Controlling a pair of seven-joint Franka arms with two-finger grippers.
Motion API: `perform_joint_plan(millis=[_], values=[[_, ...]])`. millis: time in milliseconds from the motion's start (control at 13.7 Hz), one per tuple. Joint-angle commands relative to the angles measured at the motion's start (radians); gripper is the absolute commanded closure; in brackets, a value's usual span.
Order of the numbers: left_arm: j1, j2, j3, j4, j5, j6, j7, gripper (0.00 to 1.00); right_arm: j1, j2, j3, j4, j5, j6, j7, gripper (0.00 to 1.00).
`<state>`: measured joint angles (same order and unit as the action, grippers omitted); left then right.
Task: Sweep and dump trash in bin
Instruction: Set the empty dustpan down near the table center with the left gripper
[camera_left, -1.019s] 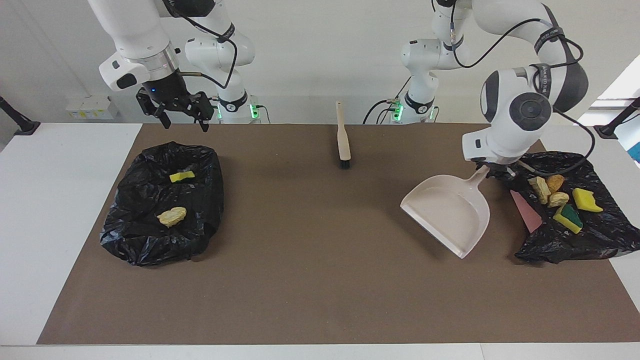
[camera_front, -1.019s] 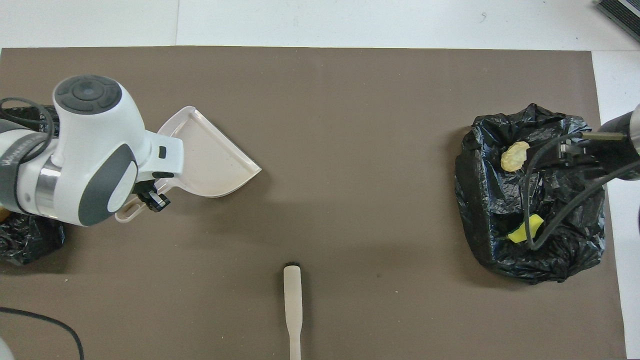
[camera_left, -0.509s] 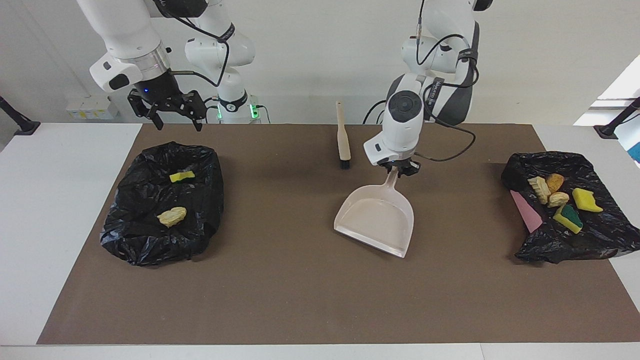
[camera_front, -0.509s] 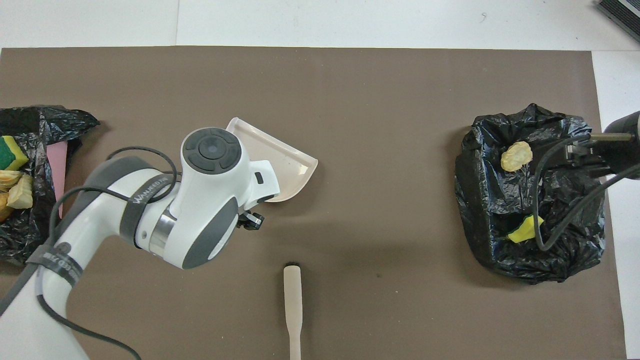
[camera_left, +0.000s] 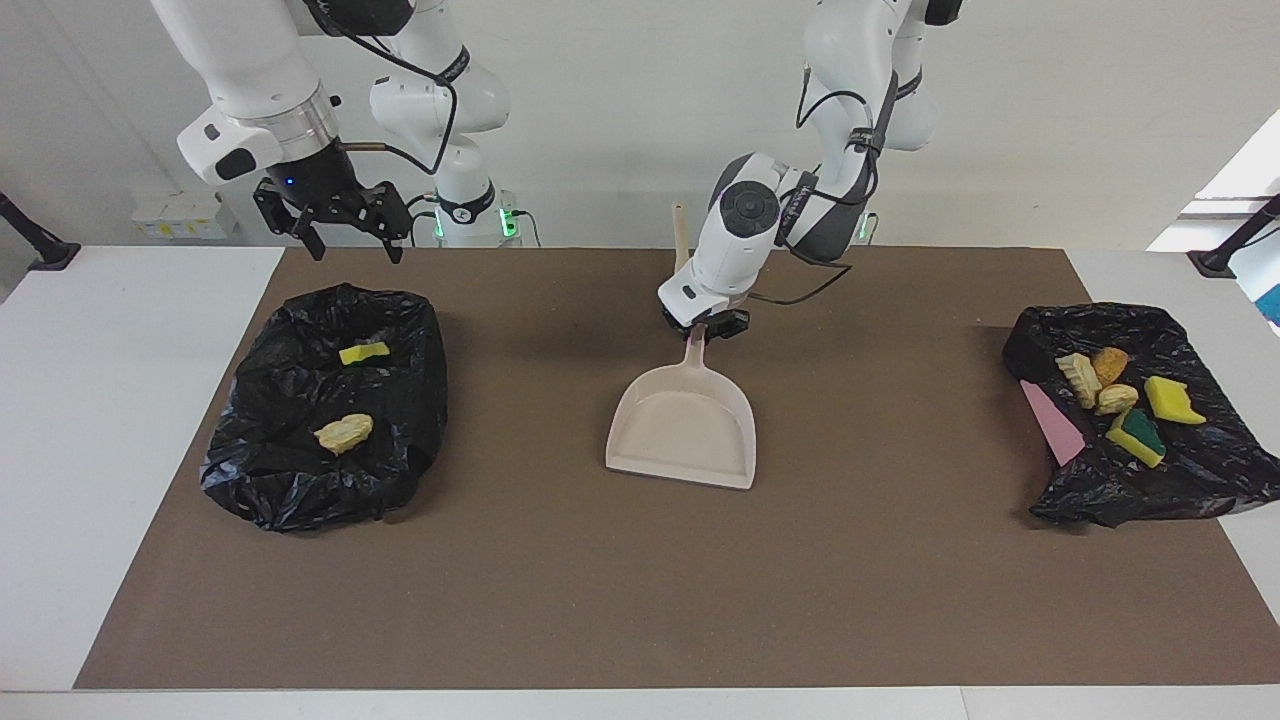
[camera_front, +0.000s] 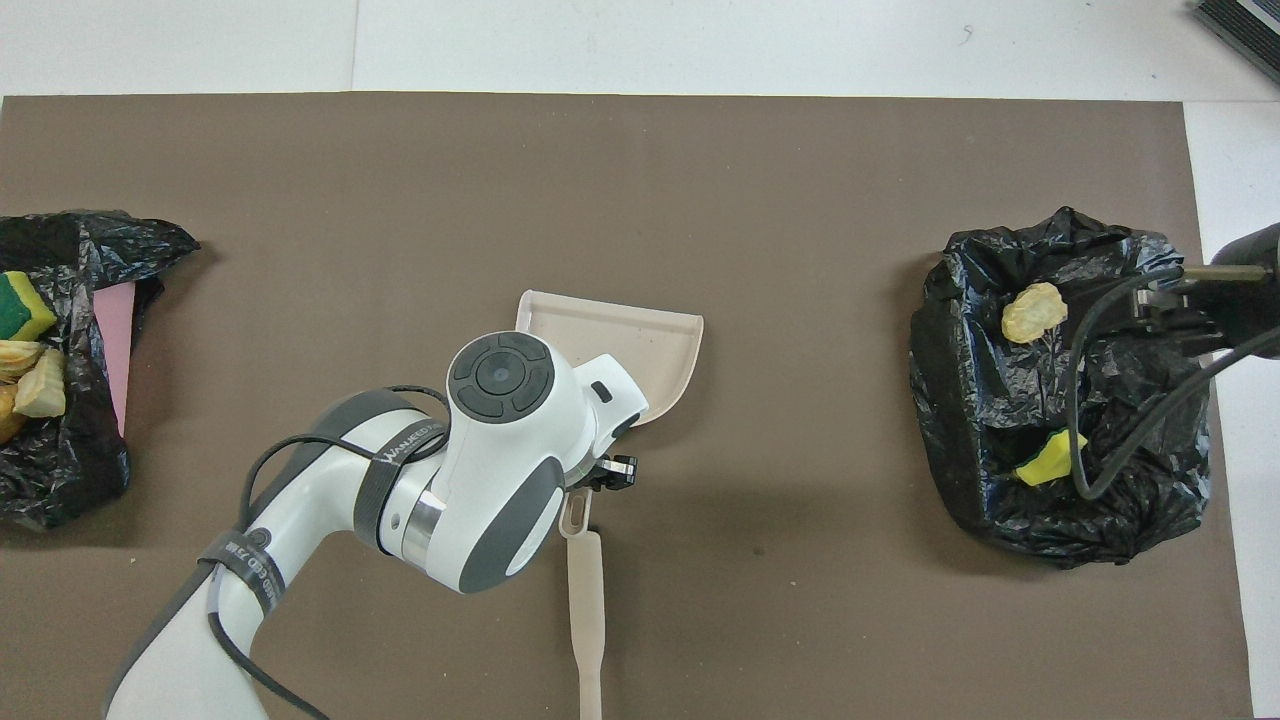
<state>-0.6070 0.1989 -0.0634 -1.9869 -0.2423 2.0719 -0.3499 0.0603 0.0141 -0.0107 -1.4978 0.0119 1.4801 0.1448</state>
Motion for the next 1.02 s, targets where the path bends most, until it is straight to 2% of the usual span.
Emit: perform_joint_plan(millis=[0,291,509,655,946], values=[[-0.007,-0.013,0.019,-0.02,-0.031,0.024,-0.017,0.01,0.009,0.001,-0.002,0.004,-0.021,-0.015,0.032,0.0],[0.033,-0.047,0.031,0.016,-0.022,-0.019,-0.003,0.0,0.009,0.001,0.0,0.004,-0.02,-0.009,0.035,0.0],[0.125,-0.053,0.031,0.069,0.056,-0.047,-0.001,0.0,0.007,0.001,-0.002,0.002,-0.018,0.002,0.035,0.0],[0.179,-0.053,0.033,0.101,0.063,-0.041,0.0,0.0,0.007,0.001,-0.002,0.002,-0.017,0.002,0.035,0.0],[0.288,-0.053,0.037,0.154,0.132,-0.042,0.184,0.0,-0.007,0.003,0.0,0.004,-0.018,0.002,0.03,0.0]])
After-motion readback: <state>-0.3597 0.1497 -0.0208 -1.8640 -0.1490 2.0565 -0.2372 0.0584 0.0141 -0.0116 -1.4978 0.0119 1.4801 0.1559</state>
